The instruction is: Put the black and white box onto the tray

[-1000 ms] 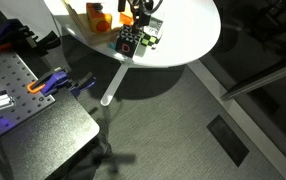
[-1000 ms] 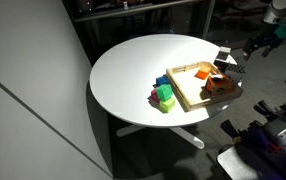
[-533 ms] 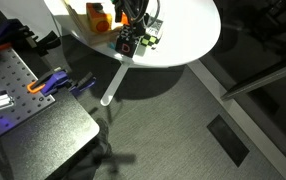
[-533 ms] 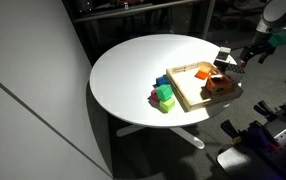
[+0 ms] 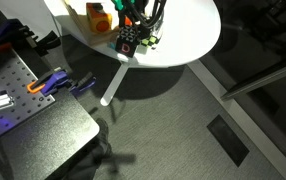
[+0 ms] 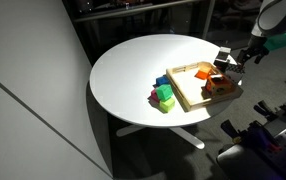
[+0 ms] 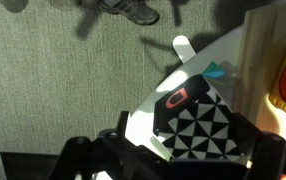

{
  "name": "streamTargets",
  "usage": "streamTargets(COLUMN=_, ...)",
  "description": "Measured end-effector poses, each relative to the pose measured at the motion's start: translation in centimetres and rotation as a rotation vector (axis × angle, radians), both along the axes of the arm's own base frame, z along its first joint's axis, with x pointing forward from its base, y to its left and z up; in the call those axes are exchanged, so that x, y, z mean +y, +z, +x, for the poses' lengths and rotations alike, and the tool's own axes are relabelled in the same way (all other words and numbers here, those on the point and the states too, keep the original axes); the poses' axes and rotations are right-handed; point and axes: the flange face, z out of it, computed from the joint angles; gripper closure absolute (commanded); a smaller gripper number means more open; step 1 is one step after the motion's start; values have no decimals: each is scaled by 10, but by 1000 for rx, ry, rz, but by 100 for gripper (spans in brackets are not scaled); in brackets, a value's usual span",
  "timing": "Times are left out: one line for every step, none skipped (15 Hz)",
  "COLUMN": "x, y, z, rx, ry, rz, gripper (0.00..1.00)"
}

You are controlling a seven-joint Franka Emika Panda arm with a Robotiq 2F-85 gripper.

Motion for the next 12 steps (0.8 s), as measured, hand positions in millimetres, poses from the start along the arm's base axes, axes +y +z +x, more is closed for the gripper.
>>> streamTargets(x=0, y=-2, z=1, rx=-8, ry=4, rz=-3, gripper=0)
streamTargets(x=1, y=-3, z=2, rx=-17, ry=7, rz=-5, gripper=0)
streamTargets(x=1, y=-5, z=4, rx=-28, ry=9, rz=-8, gripper=0)
streamTargets(x=1, y=-6, z=5, rx=-39, ry=12, rz=-10, gripper=0)
streamTargets(x=2, y=-8, z=6, rx=-50, ry=16, rz=-12, gripper=0)
streamTargets(x=2, y=-9, z=7, rx=-59, ry=18, rz=-14, gripper=0)
streamTargets(x=3, y=-11, z=8, rx=-69, ry=21, rz=-16, gripper=0)
streamTargets(x=4, y=-12, z=9, rx=-77, ry=23, rz=-17, gripper=0)
streamTargets(x=4, y=-13, z=10, rx=-85, ry=25, rz=-18, gripper=0)
streamTargets(x=5, y=-15, z=11, rx=-92, ry=27, rz=-17, gripper=0)
streamTargets(x=6, y=-16, z=11, rx=-98, ry=28, rz=-14, gripper=0)
streamTargets(x=6, y=-18, z=12, rx=-103, ry=26, rz=-9, gripper=0)
